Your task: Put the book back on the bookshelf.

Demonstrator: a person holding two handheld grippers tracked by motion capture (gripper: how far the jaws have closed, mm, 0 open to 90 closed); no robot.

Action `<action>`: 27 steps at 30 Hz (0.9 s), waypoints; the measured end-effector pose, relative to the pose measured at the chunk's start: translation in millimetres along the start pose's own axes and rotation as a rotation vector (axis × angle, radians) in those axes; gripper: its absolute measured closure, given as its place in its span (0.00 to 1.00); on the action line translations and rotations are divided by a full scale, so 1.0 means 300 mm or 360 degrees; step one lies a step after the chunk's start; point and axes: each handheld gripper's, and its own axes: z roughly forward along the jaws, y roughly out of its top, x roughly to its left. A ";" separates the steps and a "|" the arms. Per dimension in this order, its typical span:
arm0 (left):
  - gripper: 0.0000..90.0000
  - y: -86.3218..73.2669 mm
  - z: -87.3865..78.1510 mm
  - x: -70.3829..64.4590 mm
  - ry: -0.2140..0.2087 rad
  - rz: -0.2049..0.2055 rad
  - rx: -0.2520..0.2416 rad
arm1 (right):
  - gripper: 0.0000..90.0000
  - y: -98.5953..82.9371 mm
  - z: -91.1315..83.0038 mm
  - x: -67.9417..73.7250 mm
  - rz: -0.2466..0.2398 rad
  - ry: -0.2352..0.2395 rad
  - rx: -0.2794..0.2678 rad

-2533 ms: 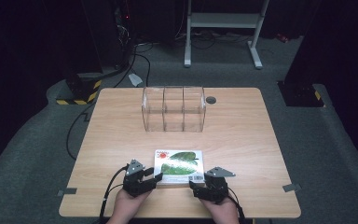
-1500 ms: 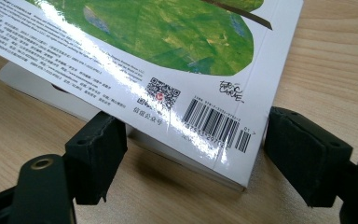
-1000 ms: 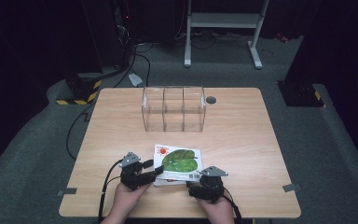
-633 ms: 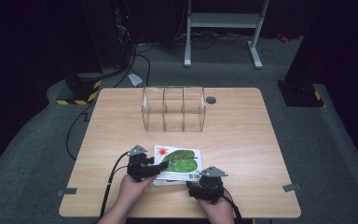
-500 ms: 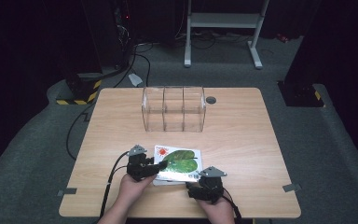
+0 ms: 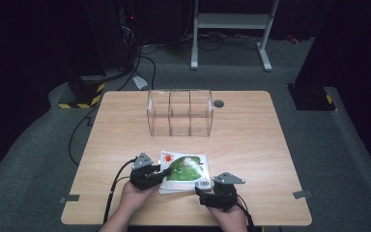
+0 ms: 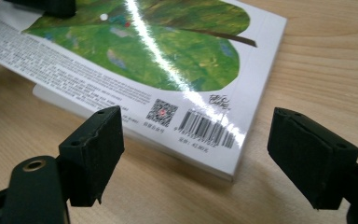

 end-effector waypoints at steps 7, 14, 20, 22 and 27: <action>0.75 -0.008 -0.016 -0.020 0.0023 0.0109 -0.0050 | 0.22 0.023 0.010 -0.028 0.0033 0.0037 -0.0050; 0.76 -0.001 -0.040 -0.056 0.0036 0.0254 -0.0125 | 0.19 0.038 0.032 -0.043 0.0007 0.0064 -0.0091; 0.76 -0.002 -0.060 -0.085 0.0046 0.0370 -0.0182 | 0.17 0.047 0.038 -0.058 0.0034 0.0096 -0.0118; 0.76 -0.002 -0.064 -0.091 0.0050 0.0399 -0.0194 | 0.17 0.048 0.041 -0.061 0.0055 0.0105 -0.0115; 0.77 -0.001 -0.071 -0.102 0.0040 0.0422 -0.0217 | 0.16 0.053 0.053 -0.076 0.0093 0.0156 -0.0103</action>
